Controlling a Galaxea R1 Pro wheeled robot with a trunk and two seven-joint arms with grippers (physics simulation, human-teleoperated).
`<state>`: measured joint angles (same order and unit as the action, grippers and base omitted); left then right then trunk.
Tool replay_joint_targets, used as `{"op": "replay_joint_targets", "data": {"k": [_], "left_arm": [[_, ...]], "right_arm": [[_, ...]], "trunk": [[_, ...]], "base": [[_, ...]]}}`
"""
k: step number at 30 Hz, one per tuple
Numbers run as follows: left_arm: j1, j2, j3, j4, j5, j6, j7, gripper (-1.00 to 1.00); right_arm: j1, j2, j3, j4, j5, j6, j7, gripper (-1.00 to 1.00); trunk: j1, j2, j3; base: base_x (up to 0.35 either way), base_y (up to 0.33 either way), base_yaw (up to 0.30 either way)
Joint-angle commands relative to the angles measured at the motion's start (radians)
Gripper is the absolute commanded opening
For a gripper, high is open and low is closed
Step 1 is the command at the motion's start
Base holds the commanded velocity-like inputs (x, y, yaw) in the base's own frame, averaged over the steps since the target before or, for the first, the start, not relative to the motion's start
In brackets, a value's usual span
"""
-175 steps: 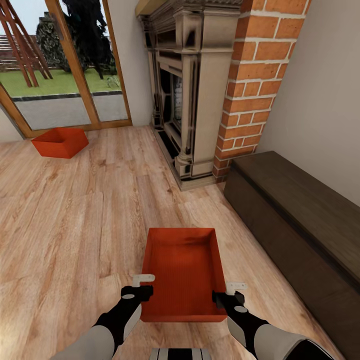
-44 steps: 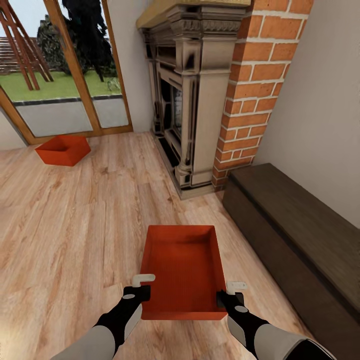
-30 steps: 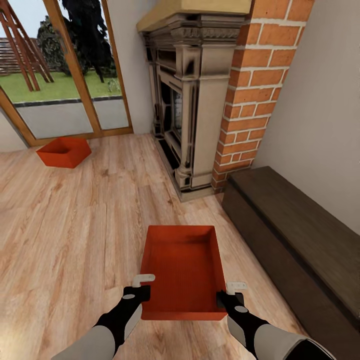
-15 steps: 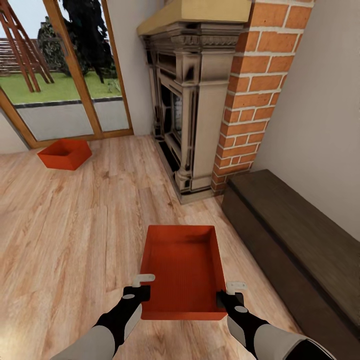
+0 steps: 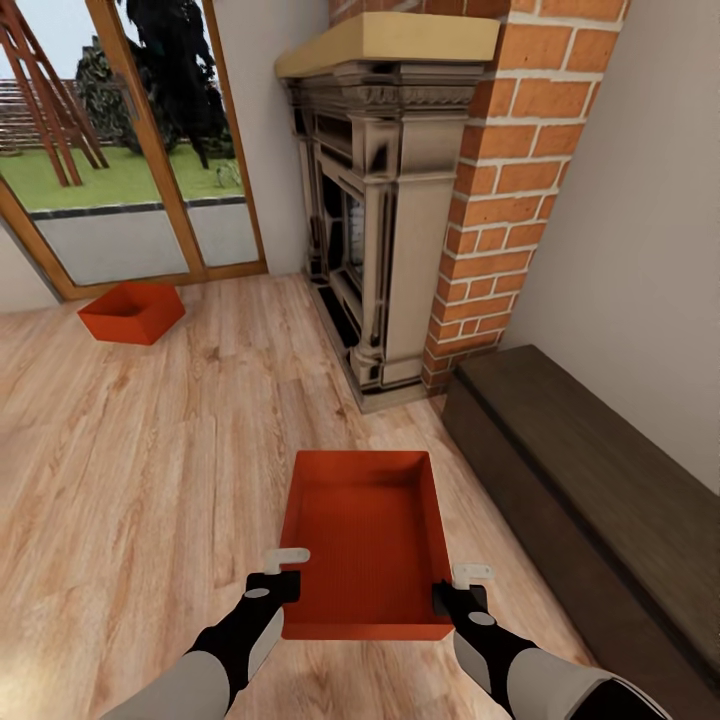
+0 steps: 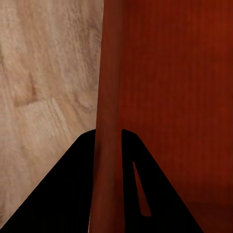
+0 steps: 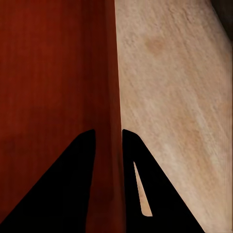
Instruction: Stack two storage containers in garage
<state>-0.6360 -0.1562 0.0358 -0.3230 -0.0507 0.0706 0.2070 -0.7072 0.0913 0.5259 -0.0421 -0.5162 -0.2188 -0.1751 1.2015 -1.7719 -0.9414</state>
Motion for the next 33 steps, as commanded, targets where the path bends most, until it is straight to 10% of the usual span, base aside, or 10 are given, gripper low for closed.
{"op": "replay_joint_targets", "data": {"k": [1, 33], "left_arm": [[-0.001, -0.002, 0.009, -0.005, -0.006, 0.006, -0.002, -1.0], [-0.001, 0.0, 0.007, -0.007, 0.041, 0.006, -0.001, -1.0]], "right_arm": [[0.0, 0.0, 0.022, 0.004, -0.022, -0.004, 0.003, -1.0], [0.0, 0.001, 0.022, 0.004, -0.022, -0.004, 0.002, -1.0]], "trunk": [[-0.004, 0.007, 0.003], [-0.127, 0.231, 0.154]], "base": [[0.0, 0.0, 0.0], [0.0, 0.0, 0.0]]}}
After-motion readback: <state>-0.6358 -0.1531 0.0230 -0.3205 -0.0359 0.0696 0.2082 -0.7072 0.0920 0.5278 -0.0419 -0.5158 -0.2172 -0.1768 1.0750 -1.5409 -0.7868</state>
